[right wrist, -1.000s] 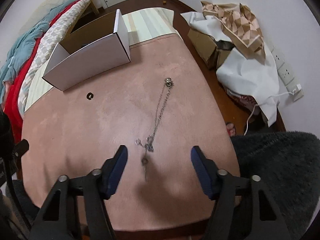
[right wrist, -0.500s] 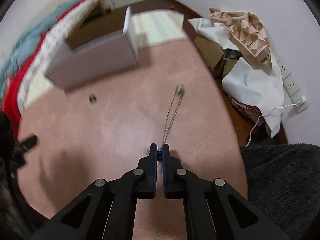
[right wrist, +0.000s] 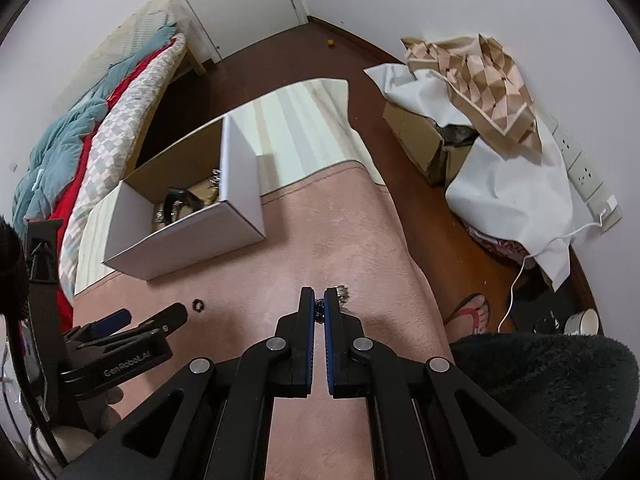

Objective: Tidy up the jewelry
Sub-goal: 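Grasp the small black ring with the left gripper while the right holds the necklace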

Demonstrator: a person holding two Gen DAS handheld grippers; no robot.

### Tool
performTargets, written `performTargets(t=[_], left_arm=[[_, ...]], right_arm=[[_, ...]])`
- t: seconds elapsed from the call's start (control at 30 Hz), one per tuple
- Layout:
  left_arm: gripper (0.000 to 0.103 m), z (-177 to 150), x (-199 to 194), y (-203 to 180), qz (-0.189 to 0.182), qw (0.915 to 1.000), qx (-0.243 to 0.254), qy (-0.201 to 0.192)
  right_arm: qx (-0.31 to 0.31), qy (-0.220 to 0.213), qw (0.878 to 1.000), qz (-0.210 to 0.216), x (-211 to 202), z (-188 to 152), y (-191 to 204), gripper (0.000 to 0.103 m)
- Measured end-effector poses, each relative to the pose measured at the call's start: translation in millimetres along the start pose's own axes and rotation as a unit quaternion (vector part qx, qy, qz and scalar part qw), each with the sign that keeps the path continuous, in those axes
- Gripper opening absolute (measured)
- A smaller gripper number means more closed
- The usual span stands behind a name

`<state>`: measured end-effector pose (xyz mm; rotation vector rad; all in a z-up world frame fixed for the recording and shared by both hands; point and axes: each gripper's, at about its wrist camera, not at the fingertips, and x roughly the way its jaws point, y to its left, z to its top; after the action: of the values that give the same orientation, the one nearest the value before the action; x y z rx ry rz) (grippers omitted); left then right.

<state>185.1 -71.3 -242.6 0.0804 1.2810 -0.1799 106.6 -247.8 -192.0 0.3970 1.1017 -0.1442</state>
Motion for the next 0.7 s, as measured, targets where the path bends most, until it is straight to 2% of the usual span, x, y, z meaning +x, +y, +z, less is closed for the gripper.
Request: performTargets(t=[0.1,0.17,0.3,0.37,0.57,0.7], left_arm=[[0.078,2.5,7.4,-12.3,-0.003,0.9998,0.019,0.004],[0.062,2.3,11.3,-20.6,-0.004,0.9994,0.033,0.009],[0.043,2.9,12.7,-33.5,0.003,0.9983,0.058,0.002],[0.01,4.9,12.5,-38.5,0.001,0.998,0.063,-0.001],[0.01,4.2,9.7,-40.4,-0.005,0.9976,0.069,-0.004],[0.01,1.3,-5.8,-30.3,-0.013,0.9979,0.063,-0.012]], right_arm=[[0.006,0.007,1.0,-0.001,7.9,-0.1,-8.2,0.005],[0.009,0.01,1.0,-0.001,10.9,-0.3,-12.1,0.005],[0.013,0.01,1.0,-0.002,12.0,1.0,-14.7,0.005],[0.012,0.009,1.0,-0.002,11.6,1.8,-13.9,0.005],[0.01,-0.001,1.0,0.006,3.3,6.0,-9.7,0.005],[0.008,-0.015,1.0,0.021,-11.2,11.8,-4.3,0.005]])
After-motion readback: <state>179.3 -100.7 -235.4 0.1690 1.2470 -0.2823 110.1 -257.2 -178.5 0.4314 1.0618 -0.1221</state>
